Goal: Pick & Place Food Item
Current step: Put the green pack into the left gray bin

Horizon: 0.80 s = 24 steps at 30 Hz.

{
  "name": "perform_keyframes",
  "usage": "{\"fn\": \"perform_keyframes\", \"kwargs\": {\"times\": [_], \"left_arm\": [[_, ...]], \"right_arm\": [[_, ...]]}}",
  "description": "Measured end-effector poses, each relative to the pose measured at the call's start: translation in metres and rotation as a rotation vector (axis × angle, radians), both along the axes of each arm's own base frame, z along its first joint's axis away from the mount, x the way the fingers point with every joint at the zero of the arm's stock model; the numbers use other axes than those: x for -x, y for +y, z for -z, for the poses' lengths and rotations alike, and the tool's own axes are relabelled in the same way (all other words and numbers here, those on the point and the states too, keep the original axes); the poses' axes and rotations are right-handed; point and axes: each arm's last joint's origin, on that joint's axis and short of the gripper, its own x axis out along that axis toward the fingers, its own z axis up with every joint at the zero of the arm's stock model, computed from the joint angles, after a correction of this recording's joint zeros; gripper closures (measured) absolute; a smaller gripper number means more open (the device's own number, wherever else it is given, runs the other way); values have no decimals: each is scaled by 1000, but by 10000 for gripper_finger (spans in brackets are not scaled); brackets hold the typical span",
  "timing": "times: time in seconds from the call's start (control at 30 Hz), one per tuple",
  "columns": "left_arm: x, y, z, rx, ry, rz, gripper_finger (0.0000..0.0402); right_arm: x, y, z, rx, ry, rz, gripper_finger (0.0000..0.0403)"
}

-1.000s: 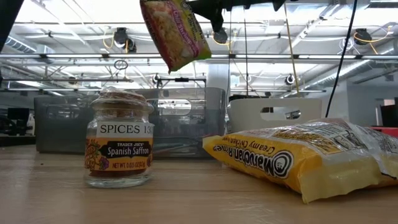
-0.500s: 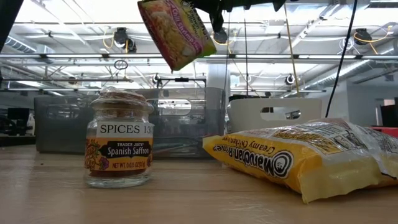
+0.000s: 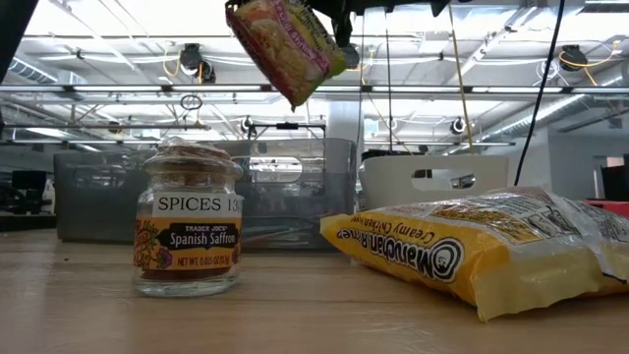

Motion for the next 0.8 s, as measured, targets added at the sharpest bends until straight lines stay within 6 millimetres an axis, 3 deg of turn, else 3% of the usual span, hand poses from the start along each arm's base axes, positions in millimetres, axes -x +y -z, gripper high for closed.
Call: {"fn": "perform_keyframes", "kwargs": {"times": [0.23, 0.43, 0.8], "left_arm": [[3, 14, 0, 29, -3, -44, 290], [8, 28, -1, 21, -24, -51, 237], [8, 39, -3, -222, -43, -98, 220]], "right_arm": [[0, -3, 0, -9, -1, 11, 403], [4, -20, -3, -58, -10, 62, 403], [14, -35, -19, -89, -99, 107, 403]]}}
